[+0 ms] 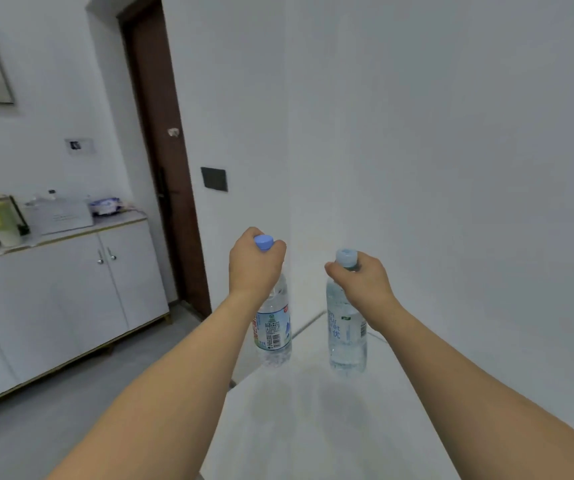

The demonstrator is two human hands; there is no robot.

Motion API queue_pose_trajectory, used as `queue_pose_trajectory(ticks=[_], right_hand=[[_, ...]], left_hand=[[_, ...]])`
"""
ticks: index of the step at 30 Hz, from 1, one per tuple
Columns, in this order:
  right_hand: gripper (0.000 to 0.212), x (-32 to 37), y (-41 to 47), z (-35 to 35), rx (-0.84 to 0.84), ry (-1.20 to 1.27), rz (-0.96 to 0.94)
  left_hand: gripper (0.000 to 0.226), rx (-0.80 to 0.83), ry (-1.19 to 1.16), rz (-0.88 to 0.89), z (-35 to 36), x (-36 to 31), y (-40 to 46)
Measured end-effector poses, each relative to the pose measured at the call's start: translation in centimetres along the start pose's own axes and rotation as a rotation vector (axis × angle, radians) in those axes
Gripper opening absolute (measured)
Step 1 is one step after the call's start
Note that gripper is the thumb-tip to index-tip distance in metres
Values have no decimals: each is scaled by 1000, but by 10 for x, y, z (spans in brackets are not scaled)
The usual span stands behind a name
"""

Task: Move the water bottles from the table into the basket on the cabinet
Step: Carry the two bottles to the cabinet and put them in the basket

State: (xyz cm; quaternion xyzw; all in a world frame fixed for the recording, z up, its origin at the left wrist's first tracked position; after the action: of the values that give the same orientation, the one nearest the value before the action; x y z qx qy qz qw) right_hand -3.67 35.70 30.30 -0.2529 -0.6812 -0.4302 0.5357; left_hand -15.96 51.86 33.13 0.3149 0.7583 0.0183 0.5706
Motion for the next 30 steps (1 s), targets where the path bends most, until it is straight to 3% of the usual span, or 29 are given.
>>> queue_pose_trajectory(ticks=[9, 15, 30], right_hand=[[14, 50, -14, 216, 313, 173, -22], [17, 65, -21, 323, 457, 200, -42], [15, 38, 71, 499, 459, 220, -19]], left_hand=[[21, -313, 189, -143, -204, 74, 21], [18, -423, 226, -165, -297, 119, 44], [16, -429, 201, -164, -374, 223, 184]])
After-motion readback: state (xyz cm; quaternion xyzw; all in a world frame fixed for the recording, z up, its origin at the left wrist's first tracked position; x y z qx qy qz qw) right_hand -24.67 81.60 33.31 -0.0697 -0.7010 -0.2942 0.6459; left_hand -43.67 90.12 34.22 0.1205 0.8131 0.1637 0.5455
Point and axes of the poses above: each hand's wrist, its own y-axis towards the middle knuckle, its own z-axis out of the palm, x = y × z, the point moved 5 cm from there along y, towards the middle knuckle, and after that the axes turned 11 degrees about y, right-handed, at the moved point
